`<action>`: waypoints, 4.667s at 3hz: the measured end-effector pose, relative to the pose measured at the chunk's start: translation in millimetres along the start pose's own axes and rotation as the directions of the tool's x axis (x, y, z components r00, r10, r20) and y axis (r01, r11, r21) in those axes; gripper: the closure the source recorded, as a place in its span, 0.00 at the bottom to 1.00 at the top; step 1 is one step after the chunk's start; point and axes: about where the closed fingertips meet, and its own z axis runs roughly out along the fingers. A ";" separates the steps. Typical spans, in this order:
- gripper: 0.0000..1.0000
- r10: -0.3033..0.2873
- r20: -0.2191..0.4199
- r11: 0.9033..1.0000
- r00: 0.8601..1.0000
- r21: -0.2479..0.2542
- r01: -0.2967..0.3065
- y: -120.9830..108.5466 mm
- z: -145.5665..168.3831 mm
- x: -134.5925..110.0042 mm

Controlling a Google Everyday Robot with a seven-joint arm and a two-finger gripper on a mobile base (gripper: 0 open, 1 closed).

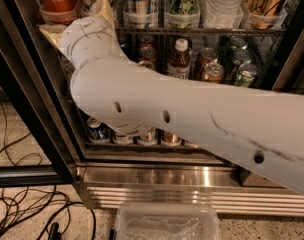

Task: Pick 7up can from top shelf of fridge

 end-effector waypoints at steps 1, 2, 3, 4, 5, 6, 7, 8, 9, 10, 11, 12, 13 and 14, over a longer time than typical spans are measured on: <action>0.00 0.000 0.000 1.000 1.000 0.000 0.000 0.0 -0.2 -0.1; 0.00 0.013 -0.005 1.000 1.000 0.006 -0.013 -2.7 -12.2 -4.5; 0.08 0.011 -0.012 0.998 1.000 0.063 -0.010 -15.9 -31.2 -10.5; 0.12 0.013 -0.005 0.993 1.000 0.116 -0.012 -24.5 -29.8 -12.9; 0.27 0.022 -0.007 0.987 1.000 0.157 -0.021 -27.2 -19.8 -8.3; 0.34 0.040 -0.015 0.982 0.999 0.184 -0.036 -26.2 -7.1 -0.3; 0.35 0.045 -0.020 0.977 0.999 0.207 -0.040 -26.3 3.2 5.6; 0.33 0.033 -0.012 0.970 0.999 0.240 -0.029 -33.0 12.0 5.6; 0.33 0.021 0.009 0.962 1.000 0.273 -0.022 -43.8 19.4 -1.1; 0.34 0.014 0.027 0.954 1.000 0.297 -0.022 -52.8 25.2 -7.0; 0.34 0.016 0.036 0.949 0.999 0.315 -0.026 -60.6 29.4 -9.9; 0.34 0.019 0.035 0.944 0.999 0.328 -0.030 -65.8 33.5 -8.2; 0.34 0.031 0.025 0.940 0.999 0.339 -0.037 -71.6 37.5 -3.3; 0.53 0.049 0.018 0.941 0.999 0.333 -0.052 -73.3 40.6 0.2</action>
Offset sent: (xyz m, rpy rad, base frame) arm -0.0227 -0.0165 0.0033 0.0259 0.0283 -0.0156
